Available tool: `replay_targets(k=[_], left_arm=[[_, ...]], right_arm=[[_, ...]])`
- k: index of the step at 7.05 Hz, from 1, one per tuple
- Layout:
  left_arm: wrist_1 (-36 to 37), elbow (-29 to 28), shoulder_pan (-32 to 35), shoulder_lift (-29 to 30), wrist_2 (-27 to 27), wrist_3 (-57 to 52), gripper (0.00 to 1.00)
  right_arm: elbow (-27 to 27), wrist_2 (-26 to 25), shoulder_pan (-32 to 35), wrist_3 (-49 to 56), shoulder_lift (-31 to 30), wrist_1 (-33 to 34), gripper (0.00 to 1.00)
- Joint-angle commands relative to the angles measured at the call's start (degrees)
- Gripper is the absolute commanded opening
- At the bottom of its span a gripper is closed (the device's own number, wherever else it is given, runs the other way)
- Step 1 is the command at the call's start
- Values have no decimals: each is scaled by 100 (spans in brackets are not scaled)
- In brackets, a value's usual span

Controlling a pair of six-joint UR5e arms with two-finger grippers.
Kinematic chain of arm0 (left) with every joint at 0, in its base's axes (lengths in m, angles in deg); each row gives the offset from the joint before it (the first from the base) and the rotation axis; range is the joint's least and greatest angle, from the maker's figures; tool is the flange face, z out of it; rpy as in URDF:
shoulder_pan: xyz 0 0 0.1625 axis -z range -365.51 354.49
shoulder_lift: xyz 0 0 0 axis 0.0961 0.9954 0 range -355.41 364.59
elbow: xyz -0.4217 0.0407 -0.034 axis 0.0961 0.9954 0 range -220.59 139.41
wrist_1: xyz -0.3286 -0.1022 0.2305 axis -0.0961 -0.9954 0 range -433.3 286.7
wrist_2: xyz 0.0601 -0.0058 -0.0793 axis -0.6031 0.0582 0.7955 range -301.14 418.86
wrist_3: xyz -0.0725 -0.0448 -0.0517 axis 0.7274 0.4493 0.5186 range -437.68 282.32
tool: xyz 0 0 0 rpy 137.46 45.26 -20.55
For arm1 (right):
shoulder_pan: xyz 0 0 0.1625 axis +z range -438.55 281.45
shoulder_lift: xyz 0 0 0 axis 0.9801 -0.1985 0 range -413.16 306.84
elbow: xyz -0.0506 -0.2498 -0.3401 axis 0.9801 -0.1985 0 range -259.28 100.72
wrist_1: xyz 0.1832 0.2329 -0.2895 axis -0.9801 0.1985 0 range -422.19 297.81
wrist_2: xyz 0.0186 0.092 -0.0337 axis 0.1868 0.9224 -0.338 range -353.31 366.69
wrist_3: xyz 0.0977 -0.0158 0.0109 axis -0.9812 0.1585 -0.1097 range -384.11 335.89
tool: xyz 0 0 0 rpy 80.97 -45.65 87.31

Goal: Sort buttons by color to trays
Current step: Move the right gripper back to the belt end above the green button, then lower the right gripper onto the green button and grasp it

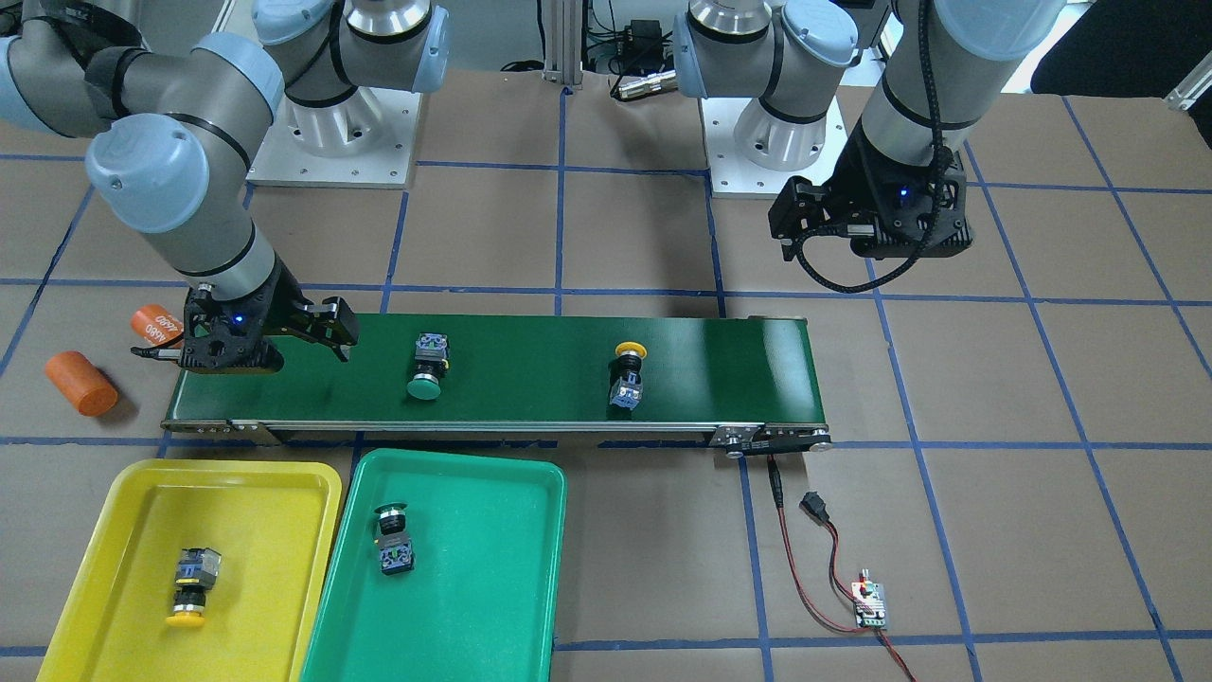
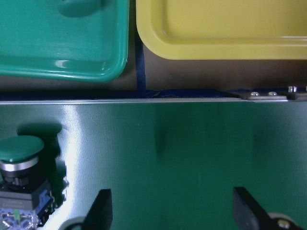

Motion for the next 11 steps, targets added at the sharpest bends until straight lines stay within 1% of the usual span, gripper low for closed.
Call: replay_targets(k=[1, 6, 8, 11], left_arm=[[0, 1, 0, -6, 0, 2, 100], [0, 18, 0, 3, 9, -7, 100], [0, 150, 0, -67, 9, -15, 100], [8, 176, 0, -77, 9, -24, 100]], right_arm=[[112, -14, 0, 11, 97, 78, 89], [139, 47, 0, -33, 151, 139, 89], [148, 47, 0, -24, 151, 139, 89], [148, 47, 36, -16, 116, 139, 89]])
